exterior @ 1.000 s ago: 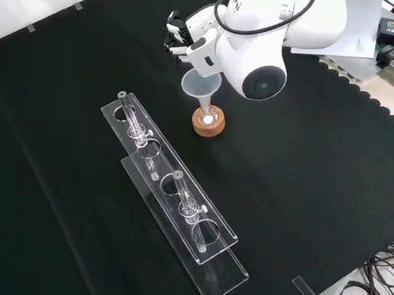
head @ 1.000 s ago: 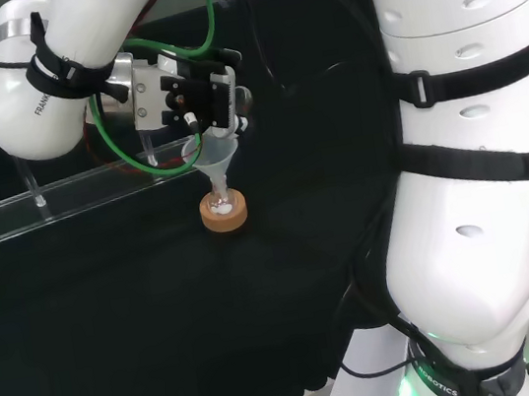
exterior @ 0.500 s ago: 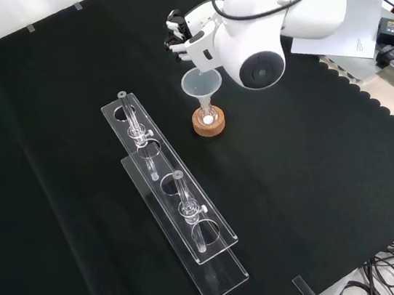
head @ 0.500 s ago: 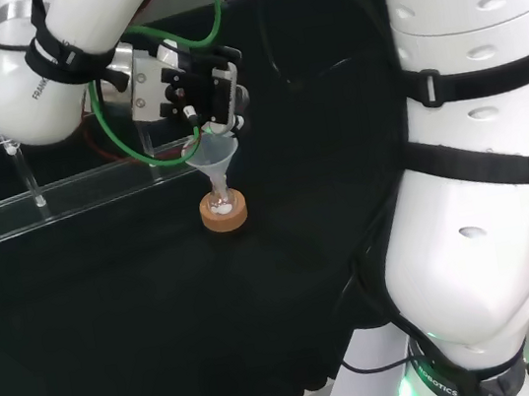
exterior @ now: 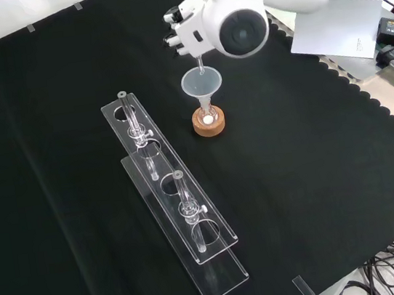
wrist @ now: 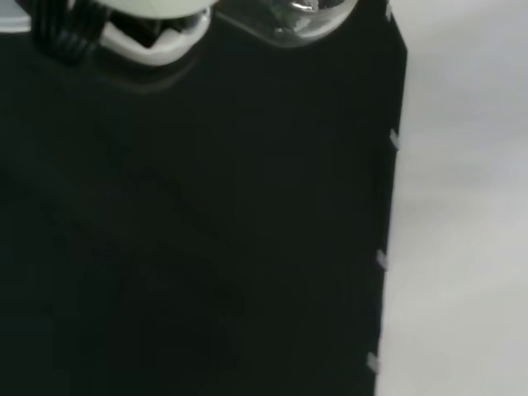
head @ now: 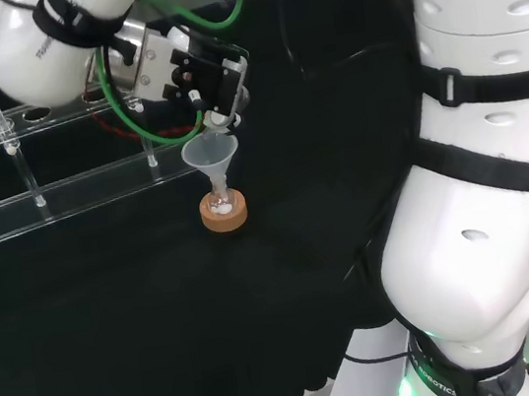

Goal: Pour all the NaCl from the weighing funnel into the round-bottom flask.

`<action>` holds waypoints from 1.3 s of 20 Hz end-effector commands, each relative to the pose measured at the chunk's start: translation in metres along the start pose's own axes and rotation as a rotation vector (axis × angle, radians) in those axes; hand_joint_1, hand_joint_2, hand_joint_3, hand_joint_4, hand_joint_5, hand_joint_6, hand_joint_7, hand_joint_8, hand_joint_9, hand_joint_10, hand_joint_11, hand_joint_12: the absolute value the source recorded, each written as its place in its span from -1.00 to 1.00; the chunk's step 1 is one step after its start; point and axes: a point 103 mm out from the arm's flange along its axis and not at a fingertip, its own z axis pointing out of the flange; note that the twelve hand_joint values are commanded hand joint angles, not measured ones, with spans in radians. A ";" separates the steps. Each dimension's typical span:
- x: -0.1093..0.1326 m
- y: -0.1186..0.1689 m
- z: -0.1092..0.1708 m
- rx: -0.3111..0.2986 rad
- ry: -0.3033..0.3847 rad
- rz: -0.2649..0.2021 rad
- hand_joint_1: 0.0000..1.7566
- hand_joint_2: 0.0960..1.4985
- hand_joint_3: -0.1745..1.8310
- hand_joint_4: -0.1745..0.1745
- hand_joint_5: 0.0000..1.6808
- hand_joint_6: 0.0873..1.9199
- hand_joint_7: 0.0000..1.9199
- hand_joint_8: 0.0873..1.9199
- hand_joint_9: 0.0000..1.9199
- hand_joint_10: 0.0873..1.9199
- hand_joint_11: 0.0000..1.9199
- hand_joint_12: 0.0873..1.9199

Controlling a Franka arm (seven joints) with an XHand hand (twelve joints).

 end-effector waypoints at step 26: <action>-0.065 0.028 0.075 -0.041 0.716 -0.020 0.27 -0.14 -0.23 1.00 0.49 -0.35 -0.17 -0.41 0.36 -1.00 0.23 -0.23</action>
